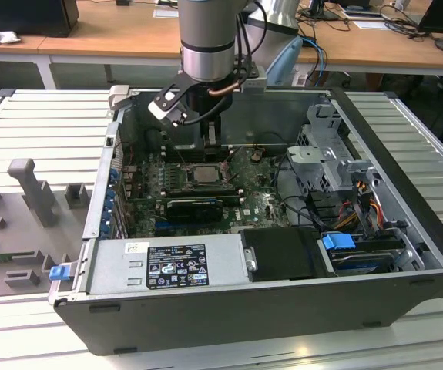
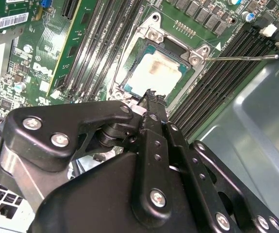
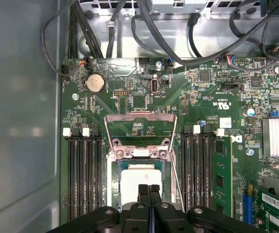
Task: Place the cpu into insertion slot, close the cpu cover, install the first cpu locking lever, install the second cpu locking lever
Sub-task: 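Close the cpu cover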
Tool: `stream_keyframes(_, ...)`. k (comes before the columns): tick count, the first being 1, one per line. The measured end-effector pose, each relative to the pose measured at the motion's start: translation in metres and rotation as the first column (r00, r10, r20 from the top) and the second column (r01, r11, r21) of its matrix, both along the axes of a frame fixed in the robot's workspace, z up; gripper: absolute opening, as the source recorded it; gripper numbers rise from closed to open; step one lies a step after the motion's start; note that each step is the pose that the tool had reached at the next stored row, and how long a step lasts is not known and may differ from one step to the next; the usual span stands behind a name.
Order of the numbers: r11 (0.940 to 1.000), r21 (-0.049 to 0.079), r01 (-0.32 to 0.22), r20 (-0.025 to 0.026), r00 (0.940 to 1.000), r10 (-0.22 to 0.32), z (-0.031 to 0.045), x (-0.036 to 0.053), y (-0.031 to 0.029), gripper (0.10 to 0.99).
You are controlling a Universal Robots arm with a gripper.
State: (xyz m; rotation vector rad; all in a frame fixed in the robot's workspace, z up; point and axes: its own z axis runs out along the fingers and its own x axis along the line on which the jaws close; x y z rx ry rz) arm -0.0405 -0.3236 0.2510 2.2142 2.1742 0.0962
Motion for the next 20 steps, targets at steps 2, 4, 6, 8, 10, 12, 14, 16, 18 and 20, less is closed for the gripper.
stream_keyframes(2, 1.0, 0.0, 0.0, -0.0001, 1.0, 0.0, 0.0008, 0.0, 0.0, 0.106)
stream_keyframes(4, 1.0, 0.0, 0.0, -0.0001, 1.0, 0.0, 0.0017, 0.0, 0.0, 0.106)
stream_keyframes(6, 1.0, 0.0, 0.001, 0.0, 1.0, -0.001, 0.0032, 0.0, 0.0, 0.106)
stream_keyframes(8, 1.0, 0.0, 0.001, -0.0001, 1.0, -0.001, 0.0051, 0.0, 0.0, 0.106)
stream_keyframes(10, 1.0, 0.0, 0.001, 0.0, 1.0, -0.001, 0.0073, 0.0, 0.0, 0.106)
stream_keyframes(12, 1.0, 0.0, 0.002, 0.0, 1.0, -0.002, 0.01, 0.0, 0.0, 0.106)
stream_keyframes(14, 1.0, 0.0, 0.002, 0.0, 1.0, -0.002, 0.0117, 0.0, 0.0, 0.106)
stream_keyframes(16, 1.0, 0.0, 0.003, 0.0, 1.0, -0.003, 0.0141, 0.0, 0.0, 0.106)
stream_keyframes(18, 1.0, 0.0, 0.003, 0.0, 1.0, -0.003, 0.0153, 0.0, 0.0, 0.106)
stream_keyframes(20, 1.0, 0.0, 0.004, 0.0, 1.0, -0.004, 0.0161, 0.0, 0.0, 0.106)
